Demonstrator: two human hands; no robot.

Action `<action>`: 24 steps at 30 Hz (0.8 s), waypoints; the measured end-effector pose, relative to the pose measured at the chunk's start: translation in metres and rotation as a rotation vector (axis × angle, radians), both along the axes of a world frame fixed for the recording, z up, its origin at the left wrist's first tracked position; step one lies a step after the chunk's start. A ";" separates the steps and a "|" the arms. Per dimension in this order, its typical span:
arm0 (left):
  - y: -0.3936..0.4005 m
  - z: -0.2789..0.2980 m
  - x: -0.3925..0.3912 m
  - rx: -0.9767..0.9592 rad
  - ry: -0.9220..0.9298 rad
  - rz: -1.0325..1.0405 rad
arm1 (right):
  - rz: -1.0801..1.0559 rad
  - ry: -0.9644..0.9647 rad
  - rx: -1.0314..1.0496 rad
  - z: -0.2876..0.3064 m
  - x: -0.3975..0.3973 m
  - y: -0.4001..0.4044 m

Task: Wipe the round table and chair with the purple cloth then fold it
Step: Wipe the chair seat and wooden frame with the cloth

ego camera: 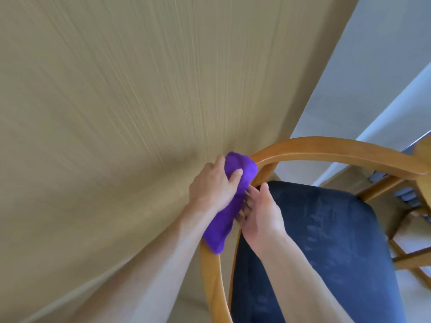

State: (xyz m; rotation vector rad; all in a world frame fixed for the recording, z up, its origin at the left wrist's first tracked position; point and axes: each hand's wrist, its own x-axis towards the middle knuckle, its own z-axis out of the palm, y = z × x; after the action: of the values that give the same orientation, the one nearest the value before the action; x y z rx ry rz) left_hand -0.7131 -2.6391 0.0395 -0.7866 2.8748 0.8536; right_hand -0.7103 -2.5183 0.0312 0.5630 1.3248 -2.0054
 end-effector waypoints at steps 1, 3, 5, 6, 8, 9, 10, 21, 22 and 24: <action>0.007 0.000 0.014 -0.056 -0.045 -0.025 | 0.018 0.005 0.003 -0.003 -0.004 0.006; 0.021 0.002 0.042 -0.254 -0.075 -0.050 | 0.037 -0.011 0.047 -0.009 -0.011 0.016; 0.032 0.002 0.052 -0.428 -0.103 -0.044 | 0.038 -0.022 0.106 -0.013 -0.018 0.027; 0.034 0.001 0.045 -0.498 -0.136 -0.049 | 0.027 -0.010 0.128 -0.015 -0.023 0.030; 0.033 -0.004 0.016 -0.599 -0.215 -0.076 | -0.024 0.012 0.161 -0.019 -0.038 0.036; 0.032 -0.007 -0.003 -0.624 -0.239 -0.100 | -0.049 0.020 0.168 -0.019 -0.046 0.038; 0.030 -0.011 -0.022 -0.632 -0.262 -0.136 | -0.068 0.031 0.171 -0.018 -0.053 0.041; 0.048 -0.044 -0.164 -0.518 -0.187 -0.452 | -0.201 0.133 0.185 -0.019 -0.109 0.099; 0.048 -0.046 -0.163 -0.535 -0.174 -0.457 | -0.215 0.137 0.189 -0.020 -0.112 0.102; 0.045 -0.046 -0.160 -0.539 -0.202 -0.467 | -0.233 0.153 0.197 -0.021 -0.118 0.107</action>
State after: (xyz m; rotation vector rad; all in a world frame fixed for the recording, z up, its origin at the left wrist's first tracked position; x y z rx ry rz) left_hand -0.8729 -2.5943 -0.0069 -0.1690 2.9222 -0.0505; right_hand -0.8278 -2.4111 0.0098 0.6933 1.6268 -2.1524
